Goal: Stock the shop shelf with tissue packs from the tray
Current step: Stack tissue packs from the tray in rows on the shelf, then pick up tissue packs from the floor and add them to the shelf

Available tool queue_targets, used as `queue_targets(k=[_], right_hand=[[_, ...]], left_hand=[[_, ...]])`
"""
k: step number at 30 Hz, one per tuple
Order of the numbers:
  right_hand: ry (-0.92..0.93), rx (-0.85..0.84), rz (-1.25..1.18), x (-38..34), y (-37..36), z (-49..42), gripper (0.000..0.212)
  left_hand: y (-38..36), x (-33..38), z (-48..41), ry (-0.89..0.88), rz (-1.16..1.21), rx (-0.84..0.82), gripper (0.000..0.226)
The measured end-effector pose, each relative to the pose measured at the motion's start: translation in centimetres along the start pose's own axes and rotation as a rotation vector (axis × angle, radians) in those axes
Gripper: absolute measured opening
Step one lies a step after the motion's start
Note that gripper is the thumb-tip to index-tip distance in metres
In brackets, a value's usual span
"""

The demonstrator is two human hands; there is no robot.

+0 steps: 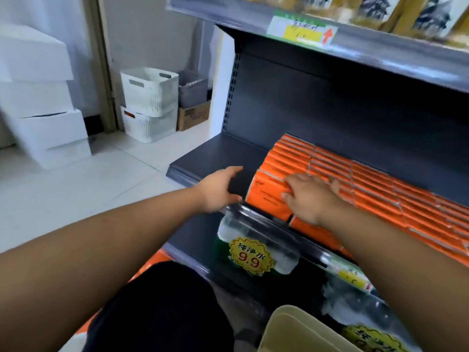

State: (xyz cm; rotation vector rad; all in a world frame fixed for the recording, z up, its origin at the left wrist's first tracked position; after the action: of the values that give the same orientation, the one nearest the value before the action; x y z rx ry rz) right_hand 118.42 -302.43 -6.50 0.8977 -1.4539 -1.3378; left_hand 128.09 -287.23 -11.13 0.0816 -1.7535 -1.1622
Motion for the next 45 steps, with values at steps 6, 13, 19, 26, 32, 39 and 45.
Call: queue_targets(k=[6,13,19,26,32,39,45], right_hand=[[0.265,0.264,-0.070,-14.1,0.8,-2.6,0.038],[0.462,0.190,-0.138,-25.4,-5.2,-4.2,0.042],[0.513,0.123,-0.158,-28.1,-8.5,-5.6,0.046],[0.555,-0.034,-0.272,-28.9,-12.4,-4.4,0.049],[0.598,-0.344,-0.305,-31.2,-22.6,-2.9,0.036],[0.558,-0.569,-0.255,-33.7,-32.7,-3.7,0.047],[0.533,-0.560,-0.187,-34.7,-37.2,-5.3,0.069]], left_hand=[[4.2,-8.8,2.8,0.100,-0.027,0.104,0.076],[3.5,-19.5,5.3,0.189,-0.064,0.164,0.066],[2.8,-24.8,8.2,0.275,-0.105,0.170,0.063],[1.6,-29.9,12.3,0.402,-0.085,0.128,0.060],[-5.2,-36.9,16.0,0.538,-0.062,0.017,0.061],[-14.0,-41.8,18.4,0.601,-0.087,-0.109,0.069],[-16.9,-43.6,19.2,0.546,-0.437,-0.235,0.097]])
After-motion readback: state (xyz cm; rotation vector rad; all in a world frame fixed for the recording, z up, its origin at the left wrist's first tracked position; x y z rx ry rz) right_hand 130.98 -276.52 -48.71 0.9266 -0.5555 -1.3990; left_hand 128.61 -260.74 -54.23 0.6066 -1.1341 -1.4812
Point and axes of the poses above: each hand's wrist, its own z-axis away from the middle knuckle, its own y-axis out of the back of the hand, x = y × z, the point moved 9 cm from there along -z, towards the middle knuckle, and after that the axes turned 2 degrees about y, right-handed, at the moved point
